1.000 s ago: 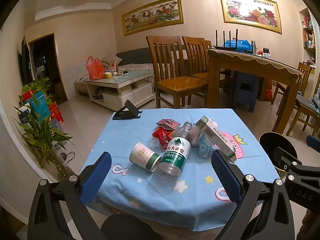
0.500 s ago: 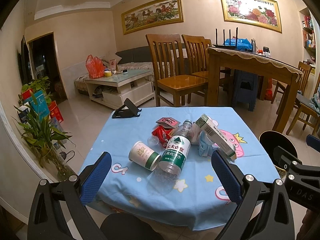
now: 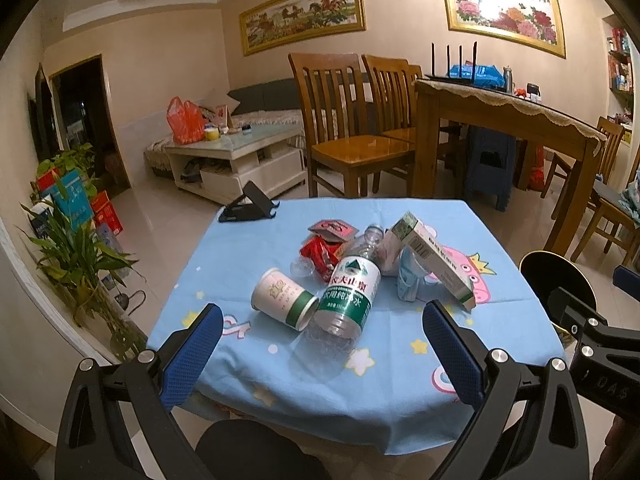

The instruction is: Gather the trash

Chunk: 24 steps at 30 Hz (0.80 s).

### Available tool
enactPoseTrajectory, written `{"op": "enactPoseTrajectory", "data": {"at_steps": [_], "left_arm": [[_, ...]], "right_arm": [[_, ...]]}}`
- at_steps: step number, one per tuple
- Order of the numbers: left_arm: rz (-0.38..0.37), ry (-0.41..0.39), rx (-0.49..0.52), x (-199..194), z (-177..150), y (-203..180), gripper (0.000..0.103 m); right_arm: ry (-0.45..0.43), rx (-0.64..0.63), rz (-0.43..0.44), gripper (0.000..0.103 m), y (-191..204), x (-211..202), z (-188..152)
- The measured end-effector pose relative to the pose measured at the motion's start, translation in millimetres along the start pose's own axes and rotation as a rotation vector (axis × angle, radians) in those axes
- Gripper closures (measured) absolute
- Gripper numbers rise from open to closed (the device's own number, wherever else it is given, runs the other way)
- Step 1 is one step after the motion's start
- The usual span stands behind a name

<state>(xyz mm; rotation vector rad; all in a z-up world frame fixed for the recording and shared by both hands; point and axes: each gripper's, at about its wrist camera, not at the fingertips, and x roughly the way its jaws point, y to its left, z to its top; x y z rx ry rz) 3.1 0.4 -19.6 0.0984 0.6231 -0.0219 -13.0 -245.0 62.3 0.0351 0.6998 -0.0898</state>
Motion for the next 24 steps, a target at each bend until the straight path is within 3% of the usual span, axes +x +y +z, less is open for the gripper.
{"op": "enactPoseTrajectory", "data": {"at_steps": [24], "left_arm": [[0.000, 0.034, -0.007, 12.6, 6.3, 5.0, 0.007]], "right_arm": [[0.021, -0.004, 0.003, 0.005, 0.5, 5.1, 6.5]]}}
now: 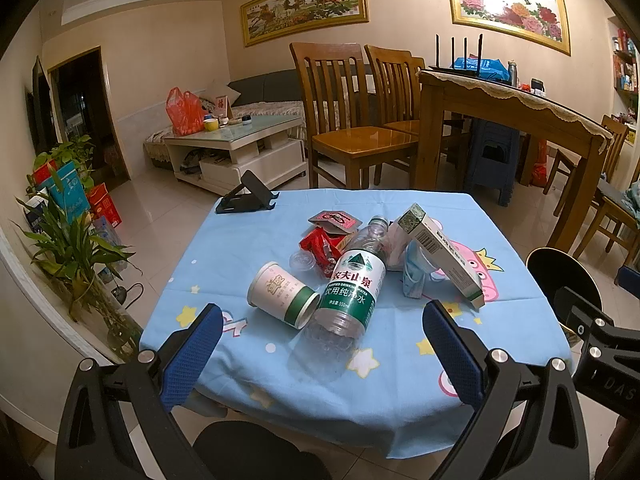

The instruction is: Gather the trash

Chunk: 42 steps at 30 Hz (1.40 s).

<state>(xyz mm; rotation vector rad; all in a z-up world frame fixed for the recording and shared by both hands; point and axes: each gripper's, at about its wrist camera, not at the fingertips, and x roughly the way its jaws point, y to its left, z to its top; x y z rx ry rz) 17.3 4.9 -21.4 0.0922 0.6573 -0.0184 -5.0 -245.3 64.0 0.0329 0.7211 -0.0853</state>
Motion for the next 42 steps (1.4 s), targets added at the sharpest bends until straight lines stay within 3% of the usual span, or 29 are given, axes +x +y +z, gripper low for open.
{"op": "enactPoseTrajectory", "data": {"at_steps": [23, 35, 42], "left_arm": [[0.011, 0.038, -0.018, 21.2, -2.8, 11.5, 0.007], [-0.046, 0.181, -0.130, 61.4, -9.0, 46.1, 0.006], [-0.015, 0.222, -0.179, 73.8, -14.6, 63.8, 0.006]], "right_arm": [[0.023, -0.034, -0.007, 0.005, -0.2, 7.6, -2.2], [0.095, -0.041, 0.032, 0.005, 6.2, 27.2, -0.2], [0.173, -0.021, 0.068, 0.005, 5.6, 56.6, -0.2]]}}
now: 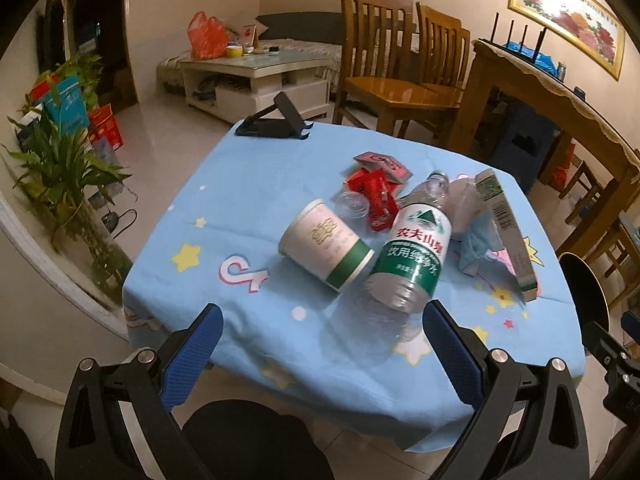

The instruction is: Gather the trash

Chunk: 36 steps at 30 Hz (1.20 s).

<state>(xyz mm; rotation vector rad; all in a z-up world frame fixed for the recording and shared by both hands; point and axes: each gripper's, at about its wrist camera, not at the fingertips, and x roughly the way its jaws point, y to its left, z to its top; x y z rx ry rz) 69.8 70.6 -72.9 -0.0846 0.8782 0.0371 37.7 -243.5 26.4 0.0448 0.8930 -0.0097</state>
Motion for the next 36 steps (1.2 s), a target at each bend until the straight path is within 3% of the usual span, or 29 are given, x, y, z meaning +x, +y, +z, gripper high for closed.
{"op": "enactPoseTrajectory", "data": {"at_steps": [19, 36], "left_arm": [[0.032, -0.011, 0.072, -1.3, -0.5, -19.9, 0.006], [0.034, -0.007, 0.070, 3.9, 1.4, -18.8, 0.006]], "right_arm": [[0.032, 0.015, 0.015, 0.005, -9.9, 17.0, 5.2], [0.048, 0.025, 0.006, 0.005, -10.2, 27.5, 4.5]]}}
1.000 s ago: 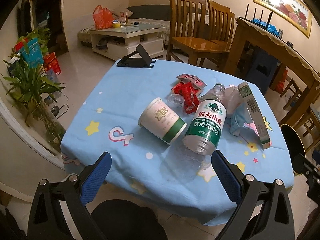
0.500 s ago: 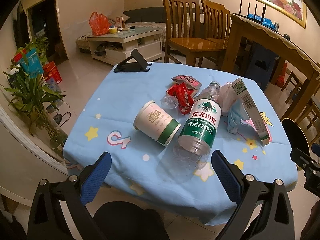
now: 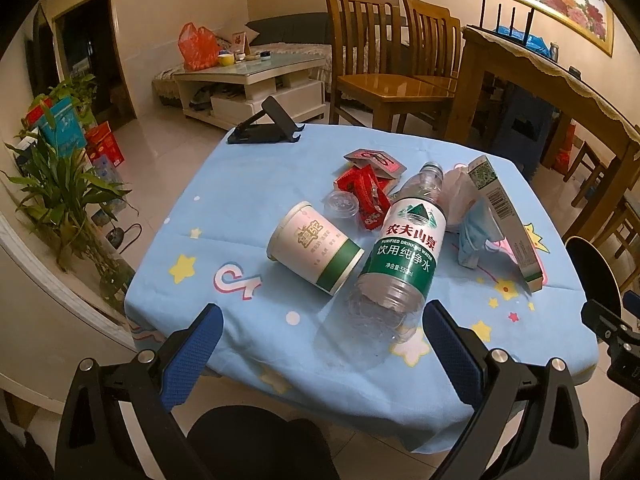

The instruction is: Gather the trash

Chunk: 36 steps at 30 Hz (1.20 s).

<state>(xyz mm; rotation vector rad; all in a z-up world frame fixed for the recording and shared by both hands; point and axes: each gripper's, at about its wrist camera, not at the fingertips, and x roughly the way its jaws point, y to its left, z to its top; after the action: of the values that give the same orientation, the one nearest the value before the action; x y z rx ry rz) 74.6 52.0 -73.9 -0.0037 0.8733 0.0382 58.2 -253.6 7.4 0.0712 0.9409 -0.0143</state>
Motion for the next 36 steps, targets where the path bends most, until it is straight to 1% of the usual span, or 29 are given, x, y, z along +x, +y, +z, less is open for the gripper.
{"op": "enactPoseTrajectory", "data": {"at_steps": [3, 6, 7, 10, 14, 16, 19, 21, 23, 26, 30, 33, 36], "left_arm": [[0.013, -0.011, 0.009, 1.4, -0.1, 0.5, 0.006], [0.042, -0.061, 0.018, -2.6, -0.2, 1.6, 0.007], [0.047, -0.066, 0.016, -3.2, 0.8, 3.8, 0.007], [0.033, -0.045, -0.009, 0.0, 4.9, 12.6, 0.007], [0.049, 0.007, -0.048, 14.5, 7.6, 31.5, 0.007], [0.056, 0.016, -0.066, 18.3, 6.1, 39.6, 0.007], [0.073, 0.022, -0.084, 22.3, 4.5, 50.1, 0.007], [0.086, 0.027, -0.090, 25.5, 4.1, 54.8, 0.007], [0.093, 0.031, -0.095, 28.8, 3.3, 59.3, 0.007], [0.094, 0.032, -0.097, 32.0, 2.6, 64.6, 0.007], [0.104, 0.018, -0.097, 32.5, 1.5, 72.6, 0.007], [0.096, 0.017, -0.115, 34.3, 2.2, 82.9, 0.007], [0.094, 0.016, -0.124, 35.7, 2.3, 89.3, 0.007]], "right_arm": [[0.000, -0.008, -0.001, 0.005, 3.6, 1.3, -0.2], [0.003, -0.010, -0.003, 0.005, 4.8, 2.9, 0.0], [0.010, -0.011, -0.005, 0.005, 5.4, 5.1, 0.4], [0.024, -0.018, -0.007, 0.005, 7.5, 14.7, 1.6], [0.040, -0.071, 0.018, 0.005, 12.2, 39.2, 14.1], [0.042, -0.098, 0.060, 0.005, 14.7, 48.5, 23.6], [0.058, -0.150, 0.192, 0.005, 29.7, 56.4, 38.1], [0.078, -0.169, 0.294, 0.005, 47.1, 59.8, 44.5], [0.086, -0.208, 0.349, 0.005, 68.2, 63.4, 46.5], [0.109, -0.238, 0.352, 0.005, 94.5, 76.9, 44.5], [0.149, -0.220, 0.384, 0.005, 112.7, 89.6, 41.3], [0.143, -0.225, 0.348, 0.005, 119.3, 89.2, 40.9], [0.105, -0.212, 0.278, 0.005, 116.0, 77.8, 34.6]]}}
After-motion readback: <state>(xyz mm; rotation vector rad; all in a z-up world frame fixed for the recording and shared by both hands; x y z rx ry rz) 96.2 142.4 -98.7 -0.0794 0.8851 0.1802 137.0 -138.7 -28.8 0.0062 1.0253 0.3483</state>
